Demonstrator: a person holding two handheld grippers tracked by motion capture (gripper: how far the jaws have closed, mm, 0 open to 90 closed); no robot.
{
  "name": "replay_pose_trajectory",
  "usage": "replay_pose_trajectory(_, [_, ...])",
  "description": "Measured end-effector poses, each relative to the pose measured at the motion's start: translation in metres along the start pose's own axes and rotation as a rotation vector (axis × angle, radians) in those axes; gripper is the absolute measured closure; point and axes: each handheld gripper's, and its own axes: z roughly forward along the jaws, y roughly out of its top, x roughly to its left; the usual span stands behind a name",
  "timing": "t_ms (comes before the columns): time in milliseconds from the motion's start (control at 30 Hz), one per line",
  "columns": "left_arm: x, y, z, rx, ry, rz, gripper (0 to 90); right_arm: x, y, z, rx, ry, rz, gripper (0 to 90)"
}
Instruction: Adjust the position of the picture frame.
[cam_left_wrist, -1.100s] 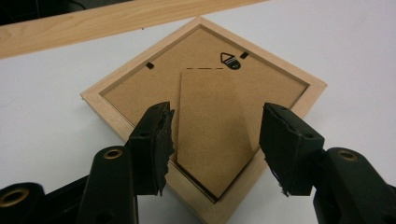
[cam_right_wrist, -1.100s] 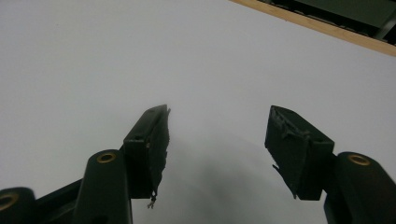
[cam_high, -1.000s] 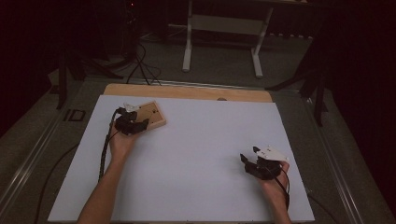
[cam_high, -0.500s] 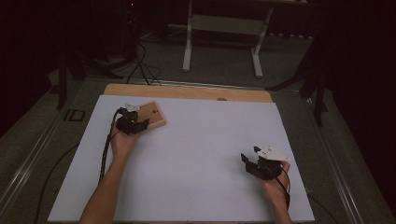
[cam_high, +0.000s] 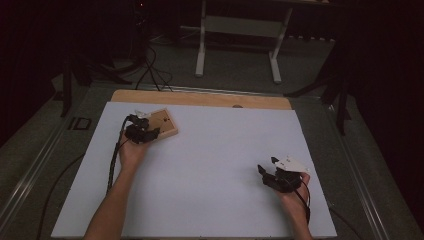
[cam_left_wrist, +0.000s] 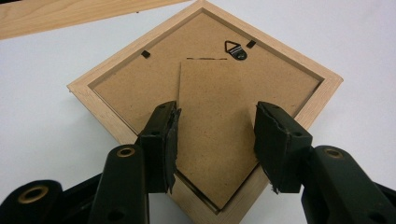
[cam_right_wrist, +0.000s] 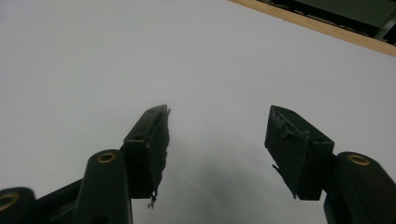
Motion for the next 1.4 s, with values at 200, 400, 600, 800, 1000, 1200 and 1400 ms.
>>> replay_pose_trajectory(200, [-0.002,0.0,-0.001,0.005,-0.015,0.016,51.1,0.0,0.0,0.0,0.0,0.004,0.0,39.4])
replay_pose_trajectory(400, [-0.005,-0.001,-0.002,0.006,-0.026,0.032,51.1,0.0,0.0,0.0,0.001,0.005,-0.001,39.4])
replay_pose_trajectory(600, [-0.012,-0.001,-0.002,0.005,-0.044,0.051,51.1,0.0,0.0,0.0,0.004,0.003,-0.003,39.3])
replay_pose_trajectory(800, [-0.021,0.0,-0.001,0.0,-0.068,0.079,51.1,0.0,0.0,0.0,0.001,0.002,-0.001,39.3])
replay_pose_trajectory(1000, [-0.029,0.0,-0.001,-0.002,-0.087,0.096,51.1,0.0,0.0,0.0,0.003,0.002,-0.002,39.3])
replay_pose_trajectory(1200, [-0.037,0.0,-0.001,-0.002,-0.109,0.127,51.0,0.001,0.0,0.0,0.002,0.003,-0.003,39.3])
replay_pose_trajectory(1400, [-0.045,0.0,-0.001,-0.002,-0.128,0.149,51.0,0.001,0.0,0.0,0.003,0.004,-0.002,39.3])
